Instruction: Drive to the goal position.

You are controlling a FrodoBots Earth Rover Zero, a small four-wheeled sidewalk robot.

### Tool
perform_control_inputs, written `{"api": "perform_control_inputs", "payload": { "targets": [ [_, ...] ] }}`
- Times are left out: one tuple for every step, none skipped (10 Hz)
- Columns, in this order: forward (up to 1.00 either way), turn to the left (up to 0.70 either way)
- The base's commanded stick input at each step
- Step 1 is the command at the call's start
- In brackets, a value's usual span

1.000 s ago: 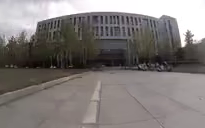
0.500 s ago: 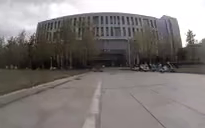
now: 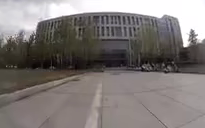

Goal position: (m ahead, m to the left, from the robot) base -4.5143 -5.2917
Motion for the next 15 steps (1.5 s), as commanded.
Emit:
{"api": "perform_control_inputs", "payload": {
  "targets": [
    [1.0, -0.38],
    [1.0, -0.38],
    [1.0, -0.24],
    [1.0, -0.06],
    [1.0, 0.01],
    [1.0, 0.01],
    [1.0, 0.0],
    [1.0, 0.0],
    [1.0, 0.0],
    [1.0, 0.0],
    [1.0, 0.0],
    [1.0, 0.0],
    [1.0, 0.0],
    [1.0, 0.0],
    [1.0, 0.0]
  ]
}}
